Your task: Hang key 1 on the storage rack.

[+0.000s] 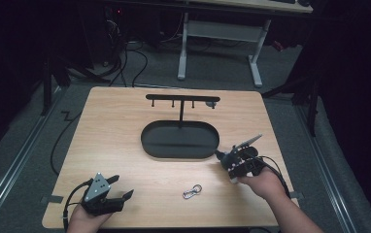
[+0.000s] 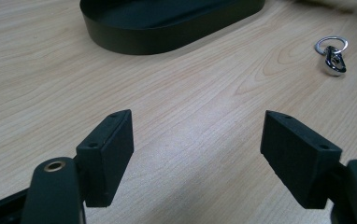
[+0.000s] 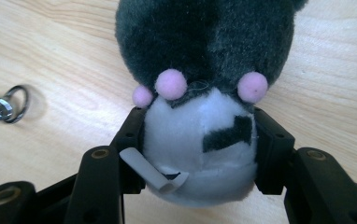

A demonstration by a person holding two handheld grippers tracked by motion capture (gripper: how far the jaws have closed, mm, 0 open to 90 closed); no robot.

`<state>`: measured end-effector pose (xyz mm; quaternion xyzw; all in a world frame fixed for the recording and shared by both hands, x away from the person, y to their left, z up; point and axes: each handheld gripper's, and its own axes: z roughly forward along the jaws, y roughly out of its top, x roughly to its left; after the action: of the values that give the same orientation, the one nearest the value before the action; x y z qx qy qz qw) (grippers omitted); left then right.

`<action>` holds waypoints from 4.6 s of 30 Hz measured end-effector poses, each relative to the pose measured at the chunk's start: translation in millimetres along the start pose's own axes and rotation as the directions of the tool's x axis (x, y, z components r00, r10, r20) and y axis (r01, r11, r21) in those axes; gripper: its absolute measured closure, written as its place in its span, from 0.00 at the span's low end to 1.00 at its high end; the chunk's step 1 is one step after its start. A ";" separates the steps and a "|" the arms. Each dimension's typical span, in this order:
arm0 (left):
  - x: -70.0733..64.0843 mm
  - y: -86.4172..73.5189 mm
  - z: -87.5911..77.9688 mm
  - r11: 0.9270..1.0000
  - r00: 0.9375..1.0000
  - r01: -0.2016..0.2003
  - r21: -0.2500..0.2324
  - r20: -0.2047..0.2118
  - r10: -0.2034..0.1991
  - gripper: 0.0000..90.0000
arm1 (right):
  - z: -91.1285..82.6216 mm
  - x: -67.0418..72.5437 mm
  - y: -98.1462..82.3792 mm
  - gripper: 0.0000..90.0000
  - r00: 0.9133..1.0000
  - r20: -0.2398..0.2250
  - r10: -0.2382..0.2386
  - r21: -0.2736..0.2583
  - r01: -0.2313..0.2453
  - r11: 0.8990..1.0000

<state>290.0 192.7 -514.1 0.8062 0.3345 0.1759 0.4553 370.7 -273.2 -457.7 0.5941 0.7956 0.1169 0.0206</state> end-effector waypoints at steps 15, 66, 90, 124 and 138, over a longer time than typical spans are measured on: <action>0.9 -0.3 -0.3 1.000 1.000 0.006 -0.006 -0.012 -0.007 0.29 | -27.0 2.8 -2.7 0.54 0.999 -0.004 -0.041 -0.003 0.041 0.999; 2.1 -1.3 -0.2 1.000 1.000 0.006 -0.002 -0.009 -0.006 0.29 | -93.1 31.3 59.6 0.54 0.990 -0.037 -0.136 -0.045 0.135 0.990; 3.7 -2.5 -0.9 1.000 1.000 0.012 0.005 -0.003 -0.012 0.29 | -115.4 34.0 88.7 0.54 0.991 -0.042 -0.126 -0.086 0.122 0.989; 3.0 -3.2 0.4 1.000 1.000 0.006 0.011 -0.001 -0.006 0.29 | -95.4 12.2 91.0 0.54 0.999 -0.007 -0.052 -0.122 0.051 0.991; 4.2 -4.1 0.2 1.000 1.000 0.010 0.012 -0.002 -0.009 0.29 | -54.0 18.0 100.1 0.53 0.998 0.012 -0.060 -0.130 0.061 0.990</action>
<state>291.6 197.0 -517.8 0.8071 0.3398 0.1725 0.4510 450.2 -238.2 -382.2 0.5674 0.8039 0.1655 0.0664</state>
